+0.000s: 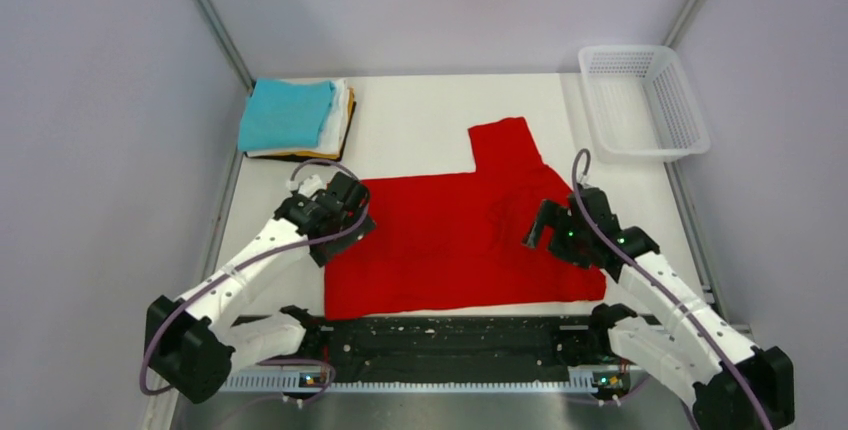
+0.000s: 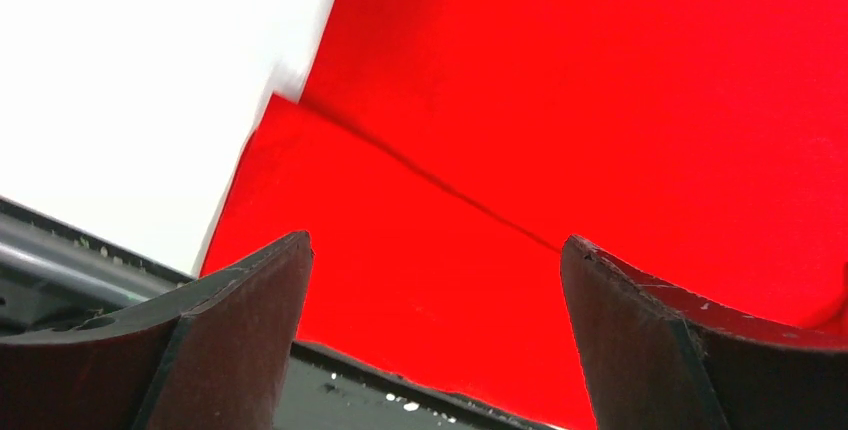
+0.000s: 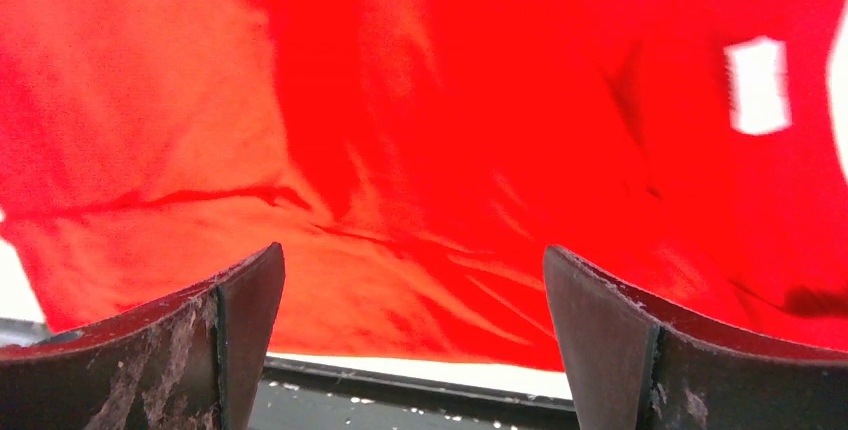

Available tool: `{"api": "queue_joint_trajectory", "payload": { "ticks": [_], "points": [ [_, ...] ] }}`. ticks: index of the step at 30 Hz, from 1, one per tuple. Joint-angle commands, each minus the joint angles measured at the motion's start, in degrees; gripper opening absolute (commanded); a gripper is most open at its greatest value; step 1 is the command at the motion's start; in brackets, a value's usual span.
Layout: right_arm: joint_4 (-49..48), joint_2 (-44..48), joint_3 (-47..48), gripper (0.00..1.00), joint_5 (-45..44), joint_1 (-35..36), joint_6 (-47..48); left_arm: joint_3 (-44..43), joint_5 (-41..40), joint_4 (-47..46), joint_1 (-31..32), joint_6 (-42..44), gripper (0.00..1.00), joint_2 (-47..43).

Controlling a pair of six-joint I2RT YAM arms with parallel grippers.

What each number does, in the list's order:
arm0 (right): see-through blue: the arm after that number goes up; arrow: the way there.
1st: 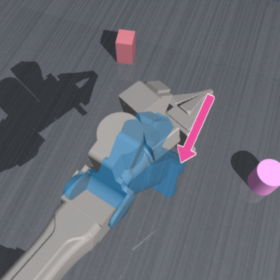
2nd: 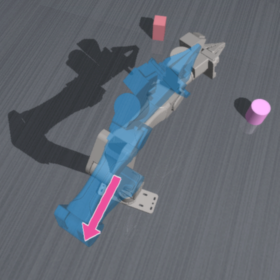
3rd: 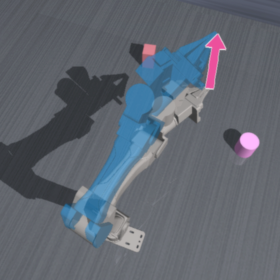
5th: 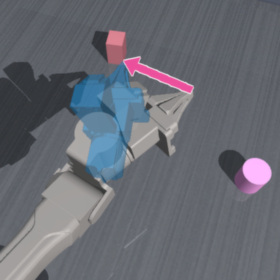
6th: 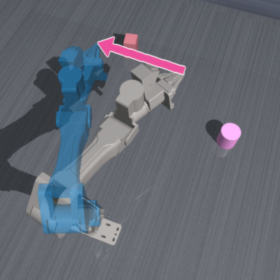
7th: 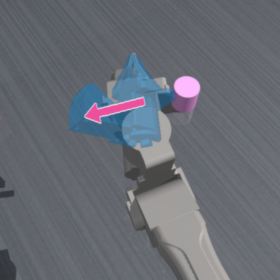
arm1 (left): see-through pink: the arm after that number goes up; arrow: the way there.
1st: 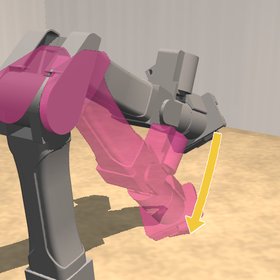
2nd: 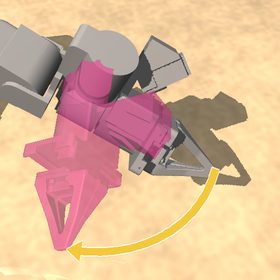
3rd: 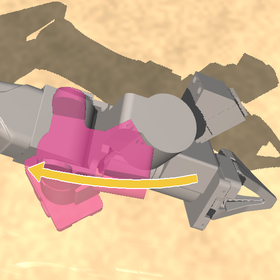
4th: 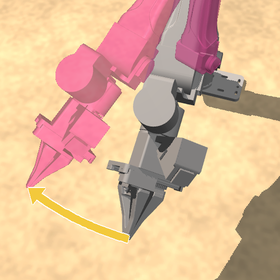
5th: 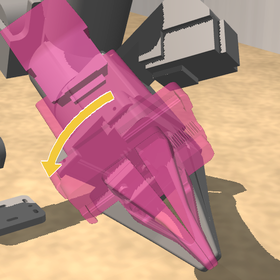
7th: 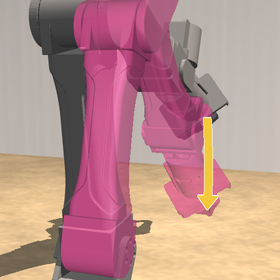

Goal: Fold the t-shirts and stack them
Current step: Fold the flattened tshirt in 1/3 of the way, then grab the side of the flattened tshirt furthest away from the robot with both arms

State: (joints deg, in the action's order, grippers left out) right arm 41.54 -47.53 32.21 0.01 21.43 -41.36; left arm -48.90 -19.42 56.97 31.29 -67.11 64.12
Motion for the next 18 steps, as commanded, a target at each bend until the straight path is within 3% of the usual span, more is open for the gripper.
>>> {"api": "queue_joint_trajectory", "payload": {
  "ticks": [1, 6, 8, 11, 14, 18],
  "points": [
    [-17.43, -7.26, -1.19, 0.99, 5.28, 4.40, 2.91, -2.87, -3.89, -5.56, -0.91, 6.89, 0.99, -1.62],
    [-24.55, -12.61, -4.13, 0.99, -0.51, 6.70, -0.87, -4.89, -4.89, -10.45, -3.04, 12.23, 0.99, -0.14],
    [-22.35, -11.65, -5.44, 0.99, -5.13, 6.69, -1.05, -3.78, -4.30, -14.17, -4.80, 14.89, 0.99, -0.05],
    [-16.77, -9.66, -7.87, 0.99, -10.54, 6.69, -3.11, -1.82, 3.10, -20.15, -10.67, 18.71, 0.99, 1.51],
    [-13.06, -6.56, -10.85, 0.99, -11.43, 6.69, -6.34, -1.62, 7.47, -23.79, -16.72, 20.90, 0.99, 5.38],
    [-7.35, -1.50, -12.47, 0.99, -11.88, 6.74, -10.93, -4.11, 8.06, -26.07, -20.16, 23.45, 0.99, 12.13]
  ]
}}
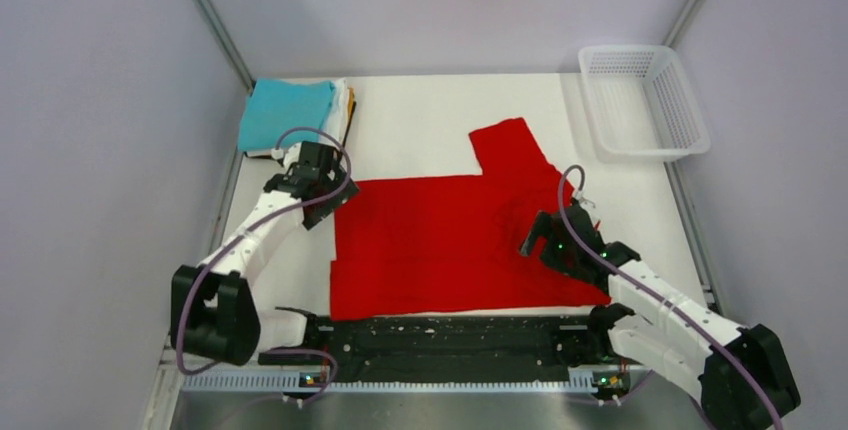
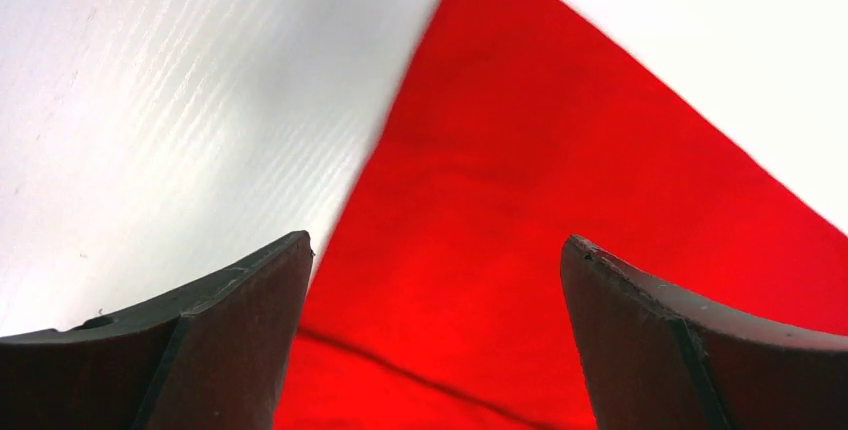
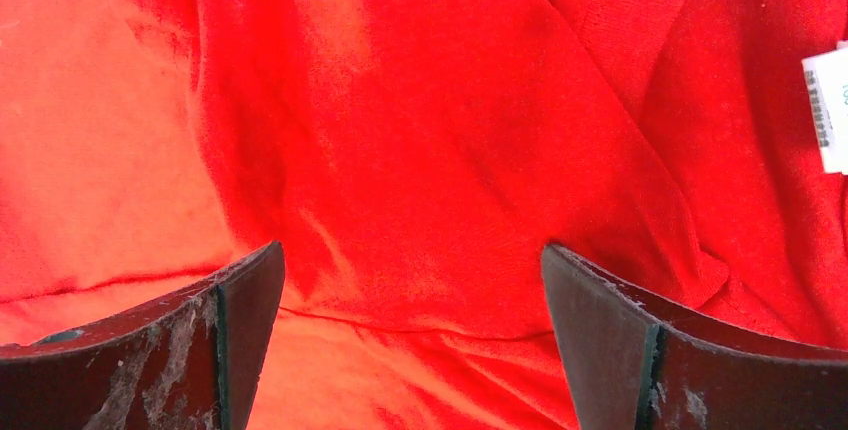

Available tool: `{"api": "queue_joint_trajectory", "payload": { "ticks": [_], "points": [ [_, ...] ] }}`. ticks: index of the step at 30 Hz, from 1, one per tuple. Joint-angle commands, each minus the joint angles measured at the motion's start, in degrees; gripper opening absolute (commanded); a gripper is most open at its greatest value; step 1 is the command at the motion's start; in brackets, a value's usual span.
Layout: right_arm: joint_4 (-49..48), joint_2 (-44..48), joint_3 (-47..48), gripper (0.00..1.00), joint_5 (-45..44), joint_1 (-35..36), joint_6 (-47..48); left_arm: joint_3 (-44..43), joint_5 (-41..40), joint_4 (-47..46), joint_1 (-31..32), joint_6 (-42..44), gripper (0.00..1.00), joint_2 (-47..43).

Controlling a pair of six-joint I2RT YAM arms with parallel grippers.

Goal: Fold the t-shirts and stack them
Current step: Grab the side of the flattened tshirt furthest away from the robot with both arms

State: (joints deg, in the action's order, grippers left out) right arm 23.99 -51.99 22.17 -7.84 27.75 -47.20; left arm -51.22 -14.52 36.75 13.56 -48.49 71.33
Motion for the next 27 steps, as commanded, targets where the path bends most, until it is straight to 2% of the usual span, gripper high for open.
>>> {"api": "queue_joint_trajectory", "payload": {
  "ticks": [1, 8, 13, 15, 20, 22, 27],
  "points": [
    [11.27, 4.09, -2.45, 0.99, -3.99, 0.38, -5.34, -2.84, 3.27, -5.83, -3.08, 5.12, 0.99, 6.62],
    [4.81, 9.36, -1.68, 0.99, 5.13, 0.38, -6.51, -8.96, 0.78, -6.59, -3.84, 5.09, 0.94, 18.11],
    [4.46, 9.21, 3.73, 0.99, 1.90, 0.43, -1.47, -13.51, -1.61, -6.66, -3.98, 4.63, 0.85, 24.02],
    [4.35, 8.14, 6.07, 0.99, 0.90, 0.38, 0.48, -15.50, -3.97, -6.58, -3.98, 4.50, 0.77, 26.40],
    [2.45, 5.94, 7.76, 0.99, 0.13, 0.39, 2.61, -19.90, -7.94, -7.00, -4.07, 5.34, 0.72, 33.08],
    [1.55, 5.46, 7.67, 0.99, 0.34, 0.39, 2.94, -20.23, -8.07, -9.55, -4.11, 6.53, 0.72, 35.15],
    [1.39, 5.16, 7.46, 0.99, -0.21, 0.38, 2.95, -22.51, -6.24, -9.99, -4.26, 5.49, 0.63, 39.38]
  ]
}}
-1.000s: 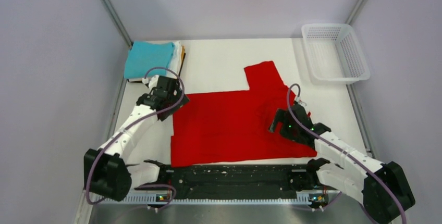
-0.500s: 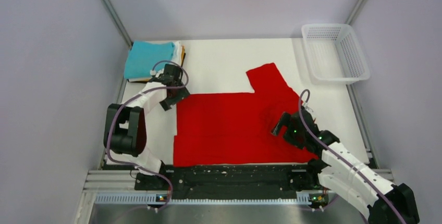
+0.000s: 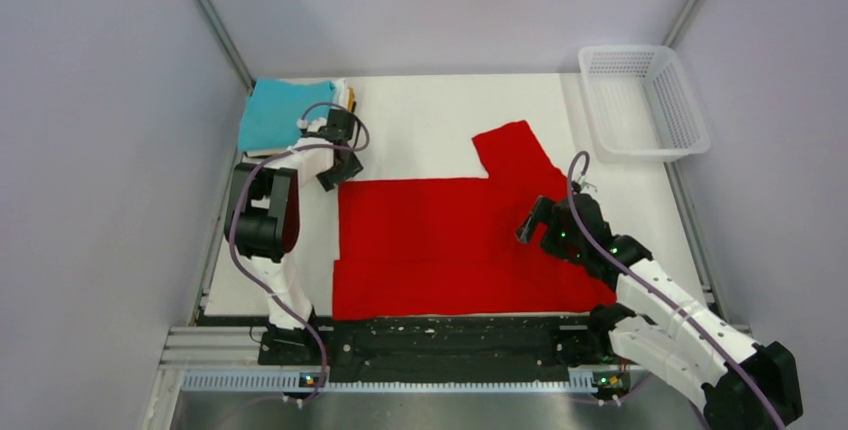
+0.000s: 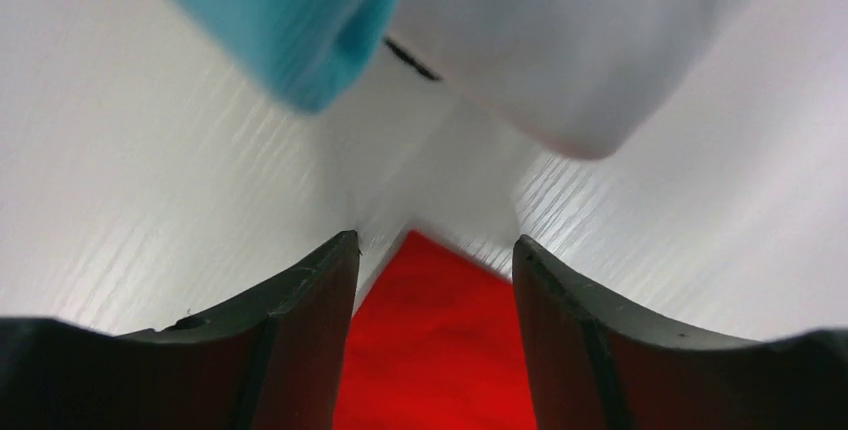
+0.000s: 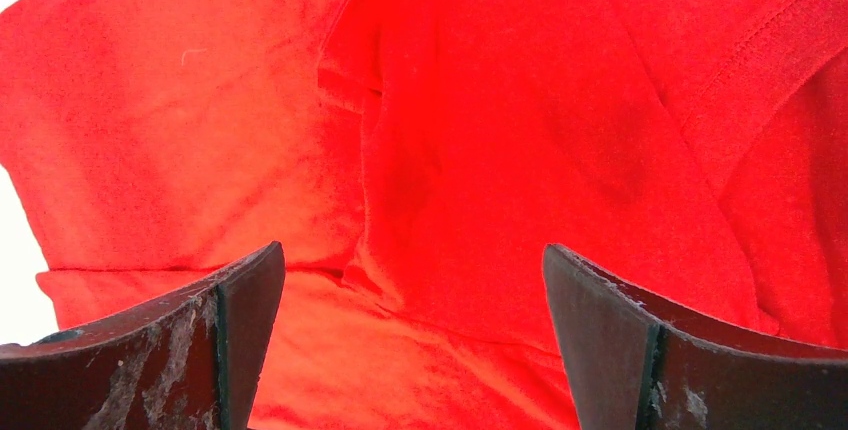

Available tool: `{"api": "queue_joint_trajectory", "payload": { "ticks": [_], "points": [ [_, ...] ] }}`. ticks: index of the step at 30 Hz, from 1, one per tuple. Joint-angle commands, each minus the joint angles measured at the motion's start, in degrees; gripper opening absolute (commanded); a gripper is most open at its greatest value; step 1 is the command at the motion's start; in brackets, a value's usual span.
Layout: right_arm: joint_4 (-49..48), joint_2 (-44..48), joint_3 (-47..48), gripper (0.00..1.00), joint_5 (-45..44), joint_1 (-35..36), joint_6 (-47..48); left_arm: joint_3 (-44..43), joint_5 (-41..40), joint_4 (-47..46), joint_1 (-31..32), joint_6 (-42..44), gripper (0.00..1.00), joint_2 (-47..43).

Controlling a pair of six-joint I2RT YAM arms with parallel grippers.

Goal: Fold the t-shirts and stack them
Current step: Grab the side of the flattened tshirt furthest away from the robot with both arms

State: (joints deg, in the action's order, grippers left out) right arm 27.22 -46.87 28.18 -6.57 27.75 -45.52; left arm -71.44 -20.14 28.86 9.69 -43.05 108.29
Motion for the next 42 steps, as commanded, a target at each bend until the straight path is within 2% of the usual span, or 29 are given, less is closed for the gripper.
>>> {"api": "queue_joint_trajectory", "payload": {
  "ticks": [1, 4, 7, 9, 16, 20, 24, 25, 27, 33, 39, 42],
  "points": [
    [-1.83, 0.12, 1.46, 0.99, -1.48, 0.42, 1.36, -2.33, -0.58, -1.97, -0.44, -0.12, 0.59, 2.78],
    [-1.83, 0.59, 1.26, 0.99, -2.07, 0.39, 1.65, -3.88, -0.21, 1.26, -0.42, -0.55, 0.50, 3.73],
    [-1.89, 0.28, 1.39, 0.99, -2.95, 0.42, 2.32, -3.99, 0.10, 3.53, -0.29, -0.87, 0.46, 3.65],
    [-1.88, -0.56, 1.95, 0.99, -3.08, 0.38, 2.81, -2.92, 0.22, 4.54, -0.29, -1.40, 0.40, 3.02],
    [-2.97, -3.69, 3.44, 0.99, -3.80, 0.38, 4.75, -1.21, 0.36, 8.31, 0.15, -2.28, 0.40, 0.72],
    [-3.74, -5.05, 3.65, 0.99, -3.76, 0.38, 4.97, -2.68, 1.03, 11.12, 0.28, -2.87, 0.36, 2.07],
    [-4.21, -5.41, 3.72, 0.99, -4.65, 0.38, 4.93, -3.14, 1.35, 11.46, 0.67, -3.21, 0.24, 3.03],
    [-4.42, -5.47, 3.86, 0.99, -5.04, 0.38, 4.98, -3.50, 1.84, 11.59, 0.63, -3.28, 0.14, 3.38],
    [-4.49, -5.66, 4.17, 0.99, -6.19, 0.40, 4.93, -4.05, 2.39, 12.08, 0.76, -3.57, 0.01, 3.92],
    [-5.92, -10.33, 8.73, 0.99, -10.92, -0.29, 6.96, -5.01, 0.29, 13.22, 0.85, -3.42, 0.00, 2.26],
    [-7.90, -24.96, 21.63, 0.99, -10.07, -6.00, 13.34, -4.09, 0.44, 13.03, 0.92, -2.18, 0.00, -2.90],
    [-10.90, -33.29, 29.06, 0.99, -12.55, -7.21, 17.80, -2.50, 1.84, 12.19, 1.37, -1.79, 0.00, -5.04]
  ]
}}
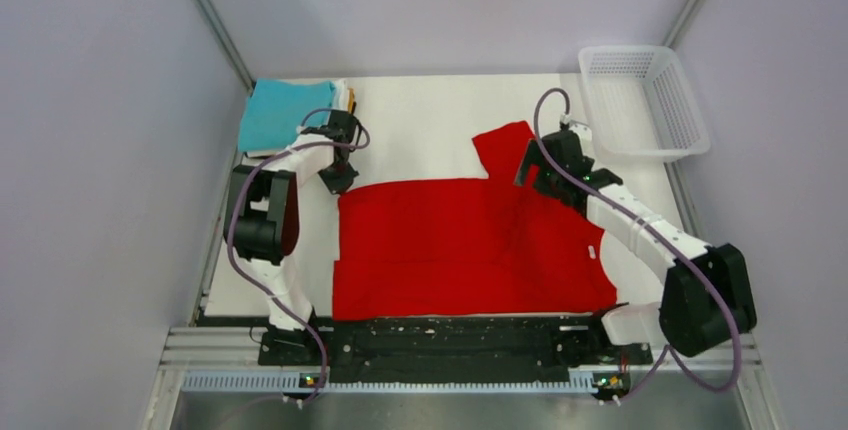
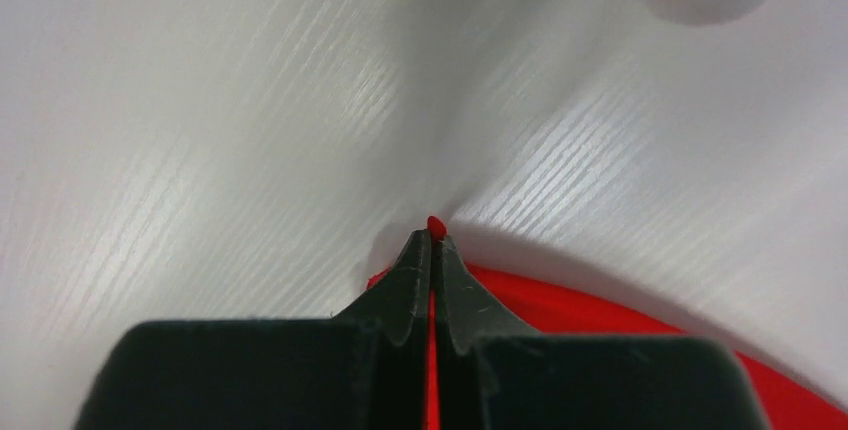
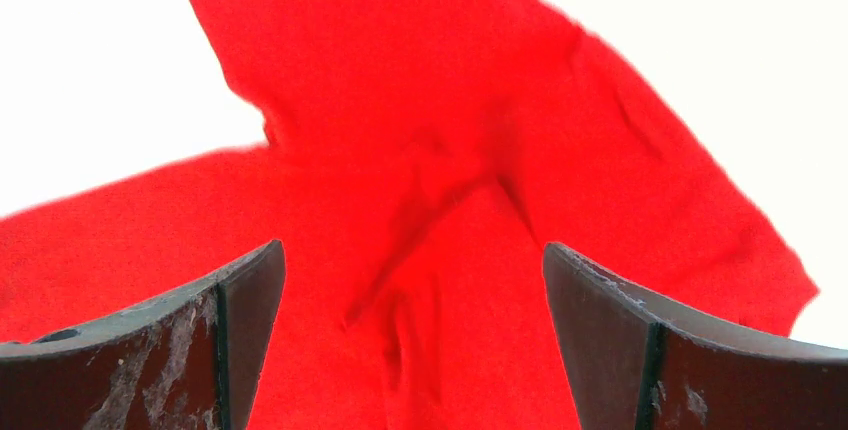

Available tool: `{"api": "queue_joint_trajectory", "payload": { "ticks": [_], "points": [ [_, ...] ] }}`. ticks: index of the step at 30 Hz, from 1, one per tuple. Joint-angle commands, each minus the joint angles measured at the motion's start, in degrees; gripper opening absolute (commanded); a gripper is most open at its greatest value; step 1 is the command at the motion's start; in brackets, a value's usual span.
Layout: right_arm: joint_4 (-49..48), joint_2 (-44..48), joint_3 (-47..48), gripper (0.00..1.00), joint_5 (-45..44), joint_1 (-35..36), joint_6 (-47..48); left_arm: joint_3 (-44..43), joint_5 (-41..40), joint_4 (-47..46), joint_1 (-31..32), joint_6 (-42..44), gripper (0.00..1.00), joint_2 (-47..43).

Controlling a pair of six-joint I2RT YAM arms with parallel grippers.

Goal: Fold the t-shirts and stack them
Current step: Grab the side of the flattened tshirt furthest away from the robot with both arms

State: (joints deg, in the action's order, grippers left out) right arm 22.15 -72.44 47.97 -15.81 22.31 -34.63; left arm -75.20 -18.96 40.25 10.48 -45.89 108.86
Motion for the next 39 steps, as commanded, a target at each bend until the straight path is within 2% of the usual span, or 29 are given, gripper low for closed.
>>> {"api": "queue_joint_trajectory", "payload": {
  "ticks": [1, 5, 12, 14, 20, 23, 35, 37, 39],
  "points": [
    [-6.84, -10.88, 12.25, 0.99, -3.78, -2.05, 8.76, 1.60, 1.22, 0.80, 0.59, 1.13, 0.00, -5.99],
    [-7.95, -24.84, 25.97, 0.96, -4.85, -2.78, 14.64, 2.56, 3.25, 0.00, 0.70, 1.57, 0.00, -7.56],
    [-5.79, -48.13, 49.41, 0.82, -2.26, -2.80, 18.95, 2.56, 3.21, 0.76, 0.77, 2.03, 0.00, -8.62],
    [-3.87, -53.26, 55.55, 0.77, -3.38, -2.79, 20.02, 2.42, 2.87, 1.27, 0.77, 2.20, 0.00, -8.61],
    [1.35, -64.11, 70.90, 0.68, -2.70, -3.28, 21.75, 2.60, 3.49, 1.59, 0.77, 2.63, 0.00, -8.58],
    [2.15, -65.97, 71.02, 0.62, -2.20, -3.34, 21.48, 2.67, 3.60, 1.66, 0.77, 2.58, 0.00, -8.27],
    [-1.88, -61.67, 57.62, 0.57, -0.70, -5.43, 19.99, 2.34, 3.51, 1.94, 0.77, 3.39, 0.00, -8.14],
    [-1.95, -61.59, 56.97, 0.50, 0.31, -5.47, 19.90, 2.21, 3.66, 2.01, 0.77, 3.65, 0.00, -7.88],
    [-2.34, -61.20, 55.89, 0.36, 0.39, -5.50, 18.98, 1.96, 3.56, 2.38, 0.77, 3.66, 0.00, -7.81]
  ]
}}
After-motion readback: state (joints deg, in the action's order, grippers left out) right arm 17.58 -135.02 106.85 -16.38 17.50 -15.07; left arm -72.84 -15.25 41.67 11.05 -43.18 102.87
